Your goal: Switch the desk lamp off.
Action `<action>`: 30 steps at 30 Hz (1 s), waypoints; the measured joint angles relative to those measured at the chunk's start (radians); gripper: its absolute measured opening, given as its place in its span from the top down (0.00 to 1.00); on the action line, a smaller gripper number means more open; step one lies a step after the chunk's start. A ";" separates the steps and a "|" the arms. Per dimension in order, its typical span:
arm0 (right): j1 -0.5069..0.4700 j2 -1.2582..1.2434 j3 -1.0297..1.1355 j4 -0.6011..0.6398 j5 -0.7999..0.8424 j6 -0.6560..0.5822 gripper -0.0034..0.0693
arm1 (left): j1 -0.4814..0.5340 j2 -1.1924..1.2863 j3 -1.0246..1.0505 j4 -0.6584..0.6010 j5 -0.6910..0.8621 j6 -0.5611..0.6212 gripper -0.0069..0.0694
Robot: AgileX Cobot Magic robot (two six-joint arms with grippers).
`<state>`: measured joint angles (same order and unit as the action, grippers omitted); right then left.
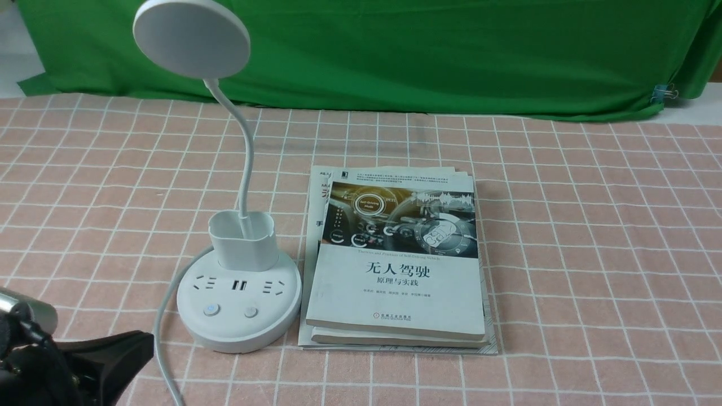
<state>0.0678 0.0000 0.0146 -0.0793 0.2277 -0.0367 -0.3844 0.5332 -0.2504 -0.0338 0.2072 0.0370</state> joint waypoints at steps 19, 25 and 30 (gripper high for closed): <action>0.000 0.000 0.000 0.000 0.000 0.000 0.62 | 0.444 -0.528 0.256 -0.038 0.084 0.003 0.90; 0.000 0.000 0.000 0.000 0.000 0.000 0.62 | 0.441 -0.533 0.256 -0.041 0.096 0.005 0.90; 0.000 0.000 0.000 0.000 0.000 0.000 0.62 | 0.441 -0.534 0.256 -0.041 0.097 0.006 0.90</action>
